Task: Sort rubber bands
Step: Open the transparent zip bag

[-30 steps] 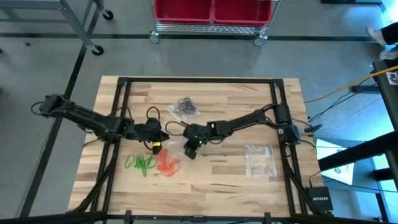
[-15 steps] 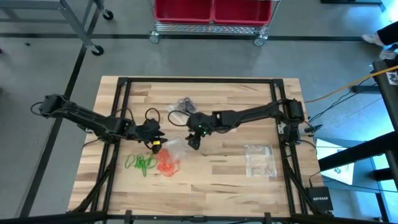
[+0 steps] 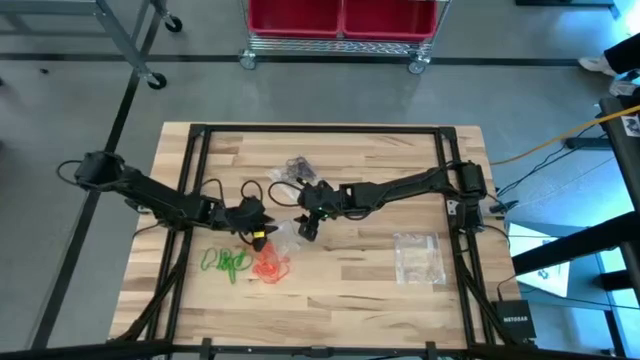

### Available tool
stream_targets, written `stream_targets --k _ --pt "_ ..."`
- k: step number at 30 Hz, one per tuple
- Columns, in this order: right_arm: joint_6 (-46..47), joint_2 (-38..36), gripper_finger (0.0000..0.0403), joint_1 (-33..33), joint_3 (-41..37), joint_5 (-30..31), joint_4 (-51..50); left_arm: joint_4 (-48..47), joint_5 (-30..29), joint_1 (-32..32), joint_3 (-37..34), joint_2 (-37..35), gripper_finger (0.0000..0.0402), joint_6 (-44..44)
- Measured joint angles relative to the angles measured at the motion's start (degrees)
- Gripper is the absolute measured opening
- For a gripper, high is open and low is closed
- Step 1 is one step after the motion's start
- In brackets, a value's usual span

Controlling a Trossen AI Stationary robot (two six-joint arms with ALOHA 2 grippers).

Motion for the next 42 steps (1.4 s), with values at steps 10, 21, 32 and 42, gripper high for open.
stream_targets --k 10,21,32,42 --pt "-1.3 -4.0 0.0216 0.6 1.2 -6.2 -4.9 3.5 -0.9 -2.5 4.5 -0.8 0.0002 13.5" --pt "-10.2 -19.5 0.0216 14.3 1.6 7.7 -5.5 -1.4 -5.5 -15.3 17.7 -8.7 0.0000 46.7" --pt "-12.2 -18.0 0.0216 24.6 1.4 19.2 1.3 -1.2 -7.5 -21.9 24.3 -7.7 0.0000 59.5" --pt "-13.2 -15.7 0.0216 24.0 1.4 20.5 3.4 -1.1 -9.0 -21.0 24.5 -6.7 0.0000 73.9"
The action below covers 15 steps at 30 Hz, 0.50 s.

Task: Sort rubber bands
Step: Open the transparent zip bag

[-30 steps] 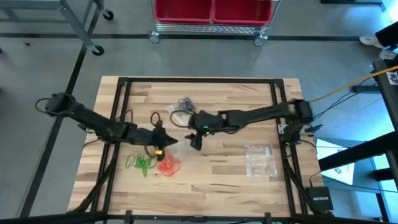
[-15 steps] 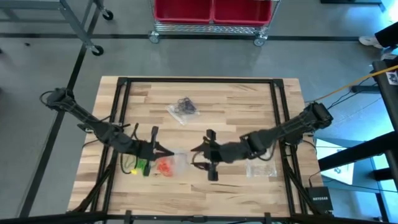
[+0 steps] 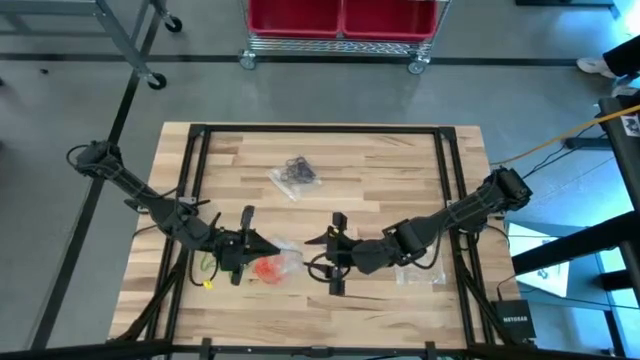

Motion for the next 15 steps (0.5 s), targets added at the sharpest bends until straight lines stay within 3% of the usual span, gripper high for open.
stream_targets --k 15 --pt "0.0 0.4 0.0216 -1.5 0.0 -0.1 0.4 -0.5 -1.3 0.8 0.0 0.0 0.0000 2.1"
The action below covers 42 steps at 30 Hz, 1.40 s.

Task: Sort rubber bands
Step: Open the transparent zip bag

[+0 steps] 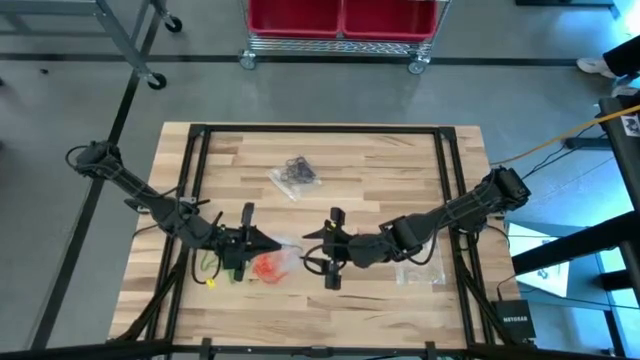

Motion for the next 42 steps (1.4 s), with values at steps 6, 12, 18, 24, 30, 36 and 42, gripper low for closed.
stream_targets --k 6,12,18,24,30,36,42 --pt "0.5 0.0 0.0216 0.0 0.0 -4.0 1.3 -0.9 -1.5 0.0 0.0 0.0 0.0000 -0.7" --pt "1.3 0.0 0.0216 0.0 0.0 2.5 1.5 -0.9 -1.5 0.0 0.0 0.0 0.0000 -2.1" --pt "1.5 0.0 0.0216 0.0 0.0 7.0 1.1 -0.9 -1.6 0.0 0.0 0.0 0.0000 -2.8" --pt "1.6 0.0 0.0216 0.0 0.0 16.1 -2.1 -0.8 -1.7 0.0 0.0 0.0 0.0000 -2.9" --pt "1.2 -2.1 0.0216 0.0 0.0 18.7 -6.3 -0.8 -1.6 -0.1 0.0 0.0 0.0000 -4.4" --pt "-0.5 -4.0 0.0216 -1.5 0.0 6.7 -14.4 1.3 0.0 -0.1 0.0 0.0 0.0000 -9.0" --pt "-7.2 -2.5 0.0215 -3.5 0.0 -6.1 -8.7 6.1 7.1 -0.1 0.0 0.0 0.0000 -14.5"
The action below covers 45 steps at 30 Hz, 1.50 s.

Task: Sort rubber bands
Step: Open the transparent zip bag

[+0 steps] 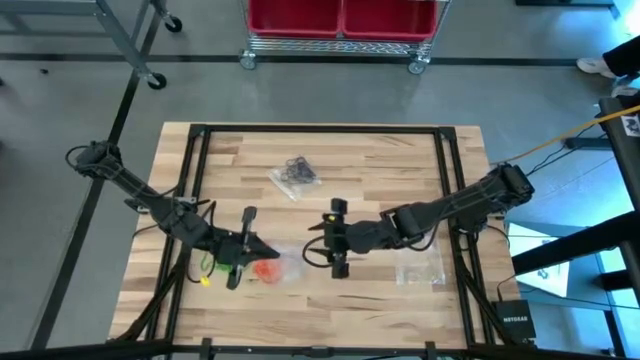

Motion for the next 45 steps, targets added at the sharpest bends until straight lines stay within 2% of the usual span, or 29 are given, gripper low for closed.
stream_targets --k 3,6,14,23,36,43,45 --pt "-6.9 1.1 0.0215 -0.3 0.0 -2.5 6.3 1.4 3.0 0.0 0.0 0.0 0.0000 -2.8" --pt "-12.2 1.5 0.0215 -0.3 0.0 -8.4 11.9 2.4 4.6 0.0 0.0 -0.1 0.0000 -5.8" --pt "-13.2 1.8 0.0216 -0.1 0.0 -18.3 16.7 5.6 4.4 0.8 0.0 -0.1 0.0000 -7.3" --pt "-12.1 2.3 0.0213 -0.2 0.0 -19.8 20.6 5.1 3.2 2.4 0.0 -0.1 0.0000 -8.1" --pt "-12.1 2.3 0.0108 -0.2 0.0 -17.6 17.9 5.3 3.3 2.4 0.0 0.0 0.0000 -8.2" --pt "-12.1 2.3 0.0101 -0.2 0.0 -17.5 16.2 5.6 3.6 2.4 0.0 0.0 0.0000 -8.2" --pt "-11.8 2.3 0.0102 -0.2 0.0 -15.9 16.7 5.6 3.6 2.4 0.0 0.0 0.0000 -8.2"
